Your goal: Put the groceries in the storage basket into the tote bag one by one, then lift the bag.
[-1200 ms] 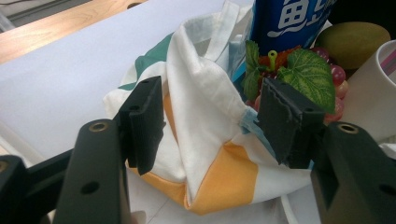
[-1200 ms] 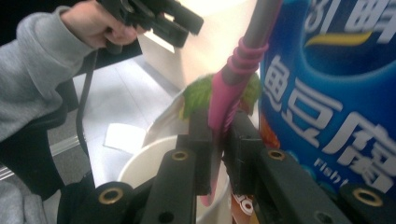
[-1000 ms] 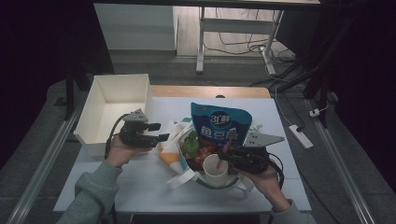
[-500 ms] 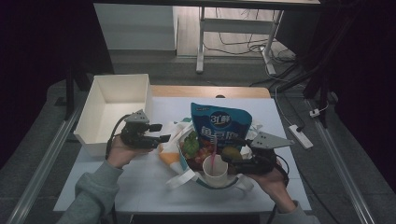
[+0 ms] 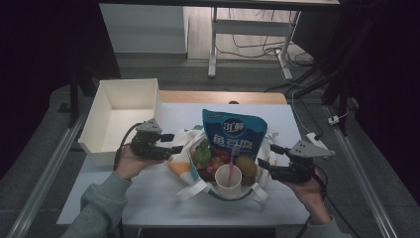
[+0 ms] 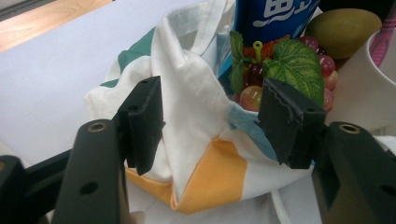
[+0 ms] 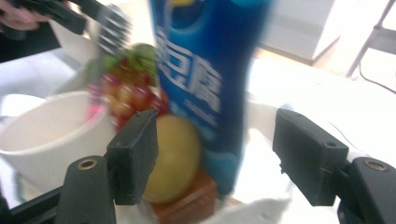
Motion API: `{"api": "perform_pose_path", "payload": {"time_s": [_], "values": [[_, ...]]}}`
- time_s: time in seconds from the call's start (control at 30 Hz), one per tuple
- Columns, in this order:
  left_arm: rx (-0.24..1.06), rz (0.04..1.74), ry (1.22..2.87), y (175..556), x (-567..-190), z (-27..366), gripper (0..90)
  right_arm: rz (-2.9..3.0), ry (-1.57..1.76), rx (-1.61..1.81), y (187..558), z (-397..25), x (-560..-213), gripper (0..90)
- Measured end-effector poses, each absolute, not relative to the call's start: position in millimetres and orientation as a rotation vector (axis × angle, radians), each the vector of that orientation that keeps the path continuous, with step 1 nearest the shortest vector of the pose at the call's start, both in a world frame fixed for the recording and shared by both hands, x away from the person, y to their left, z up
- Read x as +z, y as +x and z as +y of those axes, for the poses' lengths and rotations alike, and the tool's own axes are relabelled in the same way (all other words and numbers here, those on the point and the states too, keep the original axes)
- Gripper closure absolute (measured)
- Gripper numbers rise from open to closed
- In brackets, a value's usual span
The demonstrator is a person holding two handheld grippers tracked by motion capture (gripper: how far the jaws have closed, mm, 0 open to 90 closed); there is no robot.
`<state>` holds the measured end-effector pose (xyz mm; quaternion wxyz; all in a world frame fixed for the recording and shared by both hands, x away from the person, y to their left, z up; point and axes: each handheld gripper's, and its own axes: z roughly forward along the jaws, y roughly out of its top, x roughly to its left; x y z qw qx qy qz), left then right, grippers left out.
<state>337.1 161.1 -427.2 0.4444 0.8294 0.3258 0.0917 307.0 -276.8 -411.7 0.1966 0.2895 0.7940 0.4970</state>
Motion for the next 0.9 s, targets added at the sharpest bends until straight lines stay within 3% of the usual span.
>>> {"api": "perform_pose_path", "payload": {"time_s": [0.9], "values": [[0.203, 0.843, 2.087, 343, -431, 140, 37.7, 2.204, 0.883, 1.340, 321, -297, -426, 31.5]]}}
